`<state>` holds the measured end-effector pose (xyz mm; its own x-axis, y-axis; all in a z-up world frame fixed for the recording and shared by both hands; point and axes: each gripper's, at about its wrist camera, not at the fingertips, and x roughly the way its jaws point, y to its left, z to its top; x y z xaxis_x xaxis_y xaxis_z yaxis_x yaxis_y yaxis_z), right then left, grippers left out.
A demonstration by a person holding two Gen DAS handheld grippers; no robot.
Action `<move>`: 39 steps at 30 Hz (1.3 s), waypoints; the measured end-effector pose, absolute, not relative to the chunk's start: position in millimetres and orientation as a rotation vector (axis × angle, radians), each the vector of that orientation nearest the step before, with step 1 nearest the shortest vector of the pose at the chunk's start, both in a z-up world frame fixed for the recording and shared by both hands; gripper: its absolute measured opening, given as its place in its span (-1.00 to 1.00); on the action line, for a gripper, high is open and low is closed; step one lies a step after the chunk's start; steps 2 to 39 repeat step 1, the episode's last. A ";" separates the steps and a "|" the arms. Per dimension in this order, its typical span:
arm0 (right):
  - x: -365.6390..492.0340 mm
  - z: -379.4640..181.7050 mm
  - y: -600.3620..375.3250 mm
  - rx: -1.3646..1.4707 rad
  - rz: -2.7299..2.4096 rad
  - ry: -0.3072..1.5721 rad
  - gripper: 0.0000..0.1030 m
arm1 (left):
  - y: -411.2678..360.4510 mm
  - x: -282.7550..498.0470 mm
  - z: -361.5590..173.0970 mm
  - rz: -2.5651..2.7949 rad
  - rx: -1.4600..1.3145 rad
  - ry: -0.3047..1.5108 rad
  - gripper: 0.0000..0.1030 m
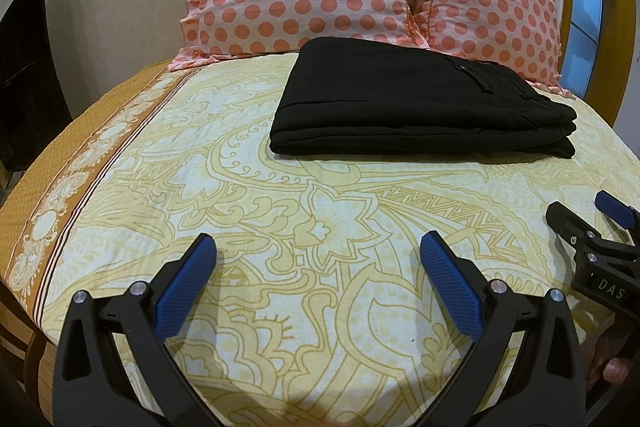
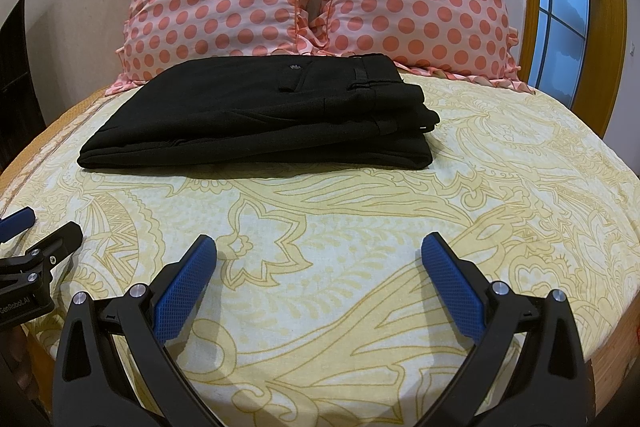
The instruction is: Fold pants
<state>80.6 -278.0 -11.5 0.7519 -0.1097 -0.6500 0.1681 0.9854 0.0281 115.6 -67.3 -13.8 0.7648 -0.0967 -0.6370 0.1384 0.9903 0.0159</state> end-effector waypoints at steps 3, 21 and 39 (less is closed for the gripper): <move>80.6 -11.5 -278.0 0.087 -0.152 0.704 0.97 | -67.4 115.8 -13.7 -0.131 0.065 0.691 0.97; 80.6 -11.5 -278.0 0.087 -0.152 0.704 0.97 | -67.4 115.8 -13.7 -0.131 0.065 0.691 0.97; 80.6 -11.5 -278.0 0.087 -0.152 0.704 0.97 | -67.4 115.8 -13.7 -0.131 0.065 0.691 0.97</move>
